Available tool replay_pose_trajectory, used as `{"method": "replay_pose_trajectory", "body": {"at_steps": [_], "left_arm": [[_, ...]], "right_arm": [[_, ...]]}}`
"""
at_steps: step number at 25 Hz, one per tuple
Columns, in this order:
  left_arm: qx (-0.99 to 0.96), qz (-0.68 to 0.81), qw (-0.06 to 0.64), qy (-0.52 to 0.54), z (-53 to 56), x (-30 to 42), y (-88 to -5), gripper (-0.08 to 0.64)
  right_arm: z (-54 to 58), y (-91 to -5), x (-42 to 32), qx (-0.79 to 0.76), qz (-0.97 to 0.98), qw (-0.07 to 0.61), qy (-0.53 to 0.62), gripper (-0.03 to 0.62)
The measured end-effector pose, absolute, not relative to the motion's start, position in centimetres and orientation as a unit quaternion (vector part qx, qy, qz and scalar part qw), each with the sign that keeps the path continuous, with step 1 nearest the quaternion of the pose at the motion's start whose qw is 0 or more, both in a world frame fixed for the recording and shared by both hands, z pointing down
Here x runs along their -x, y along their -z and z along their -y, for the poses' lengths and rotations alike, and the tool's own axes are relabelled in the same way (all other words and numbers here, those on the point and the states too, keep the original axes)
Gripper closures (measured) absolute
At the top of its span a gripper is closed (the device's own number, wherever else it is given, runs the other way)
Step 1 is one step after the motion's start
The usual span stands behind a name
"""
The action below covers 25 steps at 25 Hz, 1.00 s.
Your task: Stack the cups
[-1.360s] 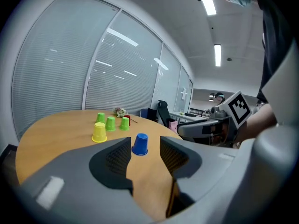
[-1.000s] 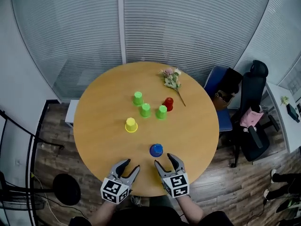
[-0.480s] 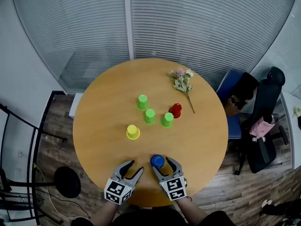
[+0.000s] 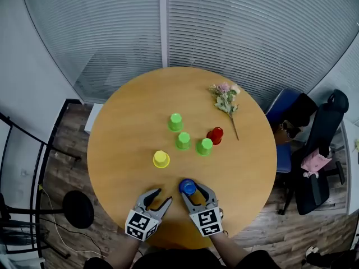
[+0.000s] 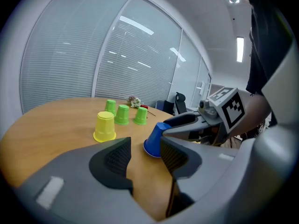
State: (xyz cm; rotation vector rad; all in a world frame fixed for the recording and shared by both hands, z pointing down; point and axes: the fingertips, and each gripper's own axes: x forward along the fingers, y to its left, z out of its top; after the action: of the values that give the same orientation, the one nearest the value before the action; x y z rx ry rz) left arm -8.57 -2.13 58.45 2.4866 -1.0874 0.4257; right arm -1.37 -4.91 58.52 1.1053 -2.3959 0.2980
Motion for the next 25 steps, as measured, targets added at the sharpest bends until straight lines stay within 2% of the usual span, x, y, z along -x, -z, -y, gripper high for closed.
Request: {"method": "replay_pose_trajectory", "body": {"at_steps": [10,14,25], "left_arm": [[-0.871,0.426,0.188,-0.154,5.5,9.7,-58.8,0.377],[-0.861,0.44,0.201,-0.157,7.4,10.0,-59.4,0.297],[-0.828,0.495,0.179,-0.192,14.6,12.1,-61.0,0.227]], "right_arm": [[8.8,-59.4,2.6,-0.388,0.883,0.247,-0.095,0.374],[9.2,-59.7,2.9,-0.381,0.885,0.243,-0.11,0.373],[8.5,-57.4,1.8,-0.392,0.888,0.201,-0.133,0.351]]}}
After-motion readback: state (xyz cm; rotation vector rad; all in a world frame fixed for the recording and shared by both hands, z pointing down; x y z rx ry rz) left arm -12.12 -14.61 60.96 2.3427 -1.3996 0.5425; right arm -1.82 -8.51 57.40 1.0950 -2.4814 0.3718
